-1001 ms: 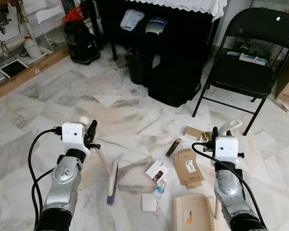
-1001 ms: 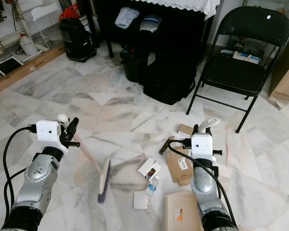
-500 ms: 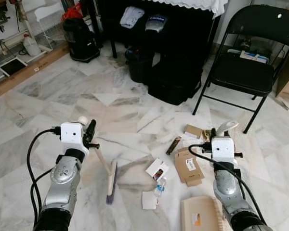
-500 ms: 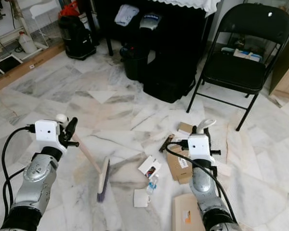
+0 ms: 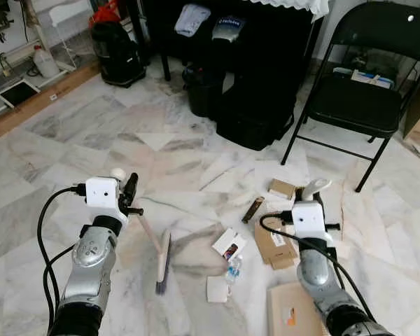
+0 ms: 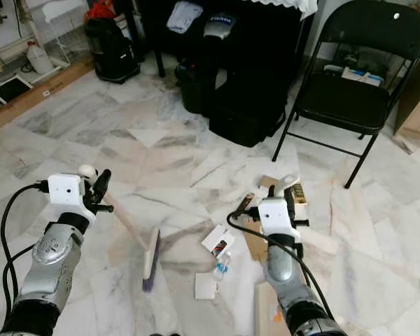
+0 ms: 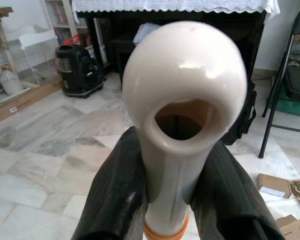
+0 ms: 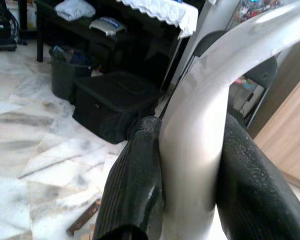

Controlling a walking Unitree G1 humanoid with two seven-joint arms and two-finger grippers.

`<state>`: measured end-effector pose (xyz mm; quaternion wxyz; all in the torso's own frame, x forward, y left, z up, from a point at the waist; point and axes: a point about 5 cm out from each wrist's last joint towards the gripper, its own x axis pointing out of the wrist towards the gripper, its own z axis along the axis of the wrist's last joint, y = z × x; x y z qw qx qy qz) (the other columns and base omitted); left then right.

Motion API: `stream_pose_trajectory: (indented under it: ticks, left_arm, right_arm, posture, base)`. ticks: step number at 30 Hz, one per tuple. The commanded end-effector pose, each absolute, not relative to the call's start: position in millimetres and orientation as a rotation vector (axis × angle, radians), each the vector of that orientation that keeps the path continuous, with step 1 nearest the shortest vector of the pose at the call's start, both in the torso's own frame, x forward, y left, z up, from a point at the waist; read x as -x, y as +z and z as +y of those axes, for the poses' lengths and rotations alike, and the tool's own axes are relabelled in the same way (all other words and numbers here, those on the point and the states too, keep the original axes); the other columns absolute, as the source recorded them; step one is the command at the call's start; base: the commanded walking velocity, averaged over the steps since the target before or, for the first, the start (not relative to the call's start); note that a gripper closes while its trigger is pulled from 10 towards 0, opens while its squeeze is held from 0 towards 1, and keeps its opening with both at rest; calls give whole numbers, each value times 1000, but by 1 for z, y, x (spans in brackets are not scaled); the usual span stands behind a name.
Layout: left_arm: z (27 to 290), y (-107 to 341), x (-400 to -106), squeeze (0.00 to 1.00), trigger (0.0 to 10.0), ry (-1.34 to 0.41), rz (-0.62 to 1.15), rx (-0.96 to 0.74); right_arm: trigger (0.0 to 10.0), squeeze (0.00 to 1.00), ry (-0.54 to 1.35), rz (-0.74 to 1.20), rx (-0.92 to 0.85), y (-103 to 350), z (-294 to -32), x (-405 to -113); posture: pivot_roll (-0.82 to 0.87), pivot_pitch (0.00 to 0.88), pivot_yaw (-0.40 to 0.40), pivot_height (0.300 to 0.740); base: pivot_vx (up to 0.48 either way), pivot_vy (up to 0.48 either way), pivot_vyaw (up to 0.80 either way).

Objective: Sweep floor

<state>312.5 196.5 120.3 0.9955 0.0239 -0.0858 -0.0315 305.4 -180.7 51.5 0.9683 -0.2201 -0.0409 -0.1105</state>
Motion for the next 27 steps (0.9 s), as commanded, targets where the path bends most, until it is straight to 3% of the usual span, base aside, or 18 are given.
stream_pose_trajectory:
  ticks: [1, 12, 18, 27]
  left_arm:
    - [201, 132, -311, 0, 10000, -60, -226, -58]
    - [199, 127, -309, 0, 10000, -94, -193, -64]
    - [194, 126, -309, 0, 10000, -121, -181, -57]
    - [191, 122, -308, 0, 10000, -144, -163, -55]
  right_arm:
    - [10000, 0, -212, -31, 437, 41, -179, -300]
    - [10000, 0, -147, 115, 419, 10, -168, -278]
    - [10000, 0, -228, 233, 164, -3, -167, -271]
    - [10000, 0, -293, 332, -33, -15, -177, -263]
  posture:
    - [102, 143, 70, 740]
    - [103, 145, 76, 740]
    - [105, 142, 77, 740]
    - [98, 116, 72, 740]
  base:
    - [0, 0, 0]
    - [0, 0, 0]
    - [0, 0, 0]
    - [0, 0, 0]
